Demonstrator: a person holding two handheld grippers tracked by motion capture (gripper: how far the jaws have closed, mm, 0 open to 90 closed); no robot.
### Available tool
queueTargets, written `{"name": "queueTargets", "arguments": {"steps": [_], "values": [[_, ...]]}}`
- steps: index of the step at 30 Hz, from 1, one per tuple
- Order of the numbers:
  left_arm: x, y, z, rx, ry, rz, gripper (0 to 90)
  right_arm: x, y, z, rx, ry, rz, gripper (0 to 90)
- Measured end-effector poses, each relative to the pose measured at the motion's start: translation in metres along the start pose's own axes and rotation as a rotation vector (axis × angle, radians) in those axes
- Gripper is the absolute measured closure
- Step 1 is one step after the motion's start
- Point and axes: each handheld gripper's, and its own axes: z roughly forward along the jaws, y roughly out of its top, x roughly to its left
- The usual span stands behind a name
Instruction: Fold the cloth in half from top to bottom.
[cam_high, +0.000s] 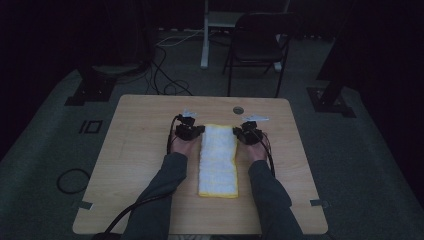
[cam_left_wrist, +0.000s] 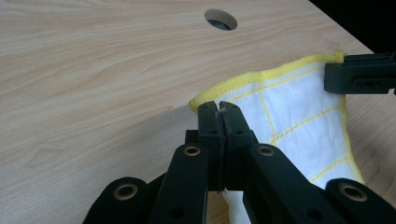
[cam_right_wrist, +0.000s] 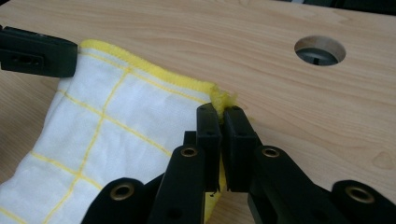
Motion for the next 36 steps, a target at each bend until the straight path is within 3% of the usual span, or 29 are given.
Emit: {"name": "queueTargets", "arguments": {"steps": [19, 36], "values": [[-0.014, 0.000, -0.023, -0.050, -0.029, 0.054, 89.4, 0.008, 0.002, -0.025, -0.065, 0.042, -0.045, 86.9], [-0.026, -0.019, -0.047, -0.079, -0.078, 0.080, 89.4, 0.020, -0.013, -0.053, -0.105, 0.082, -0.081, 86.9]]}}
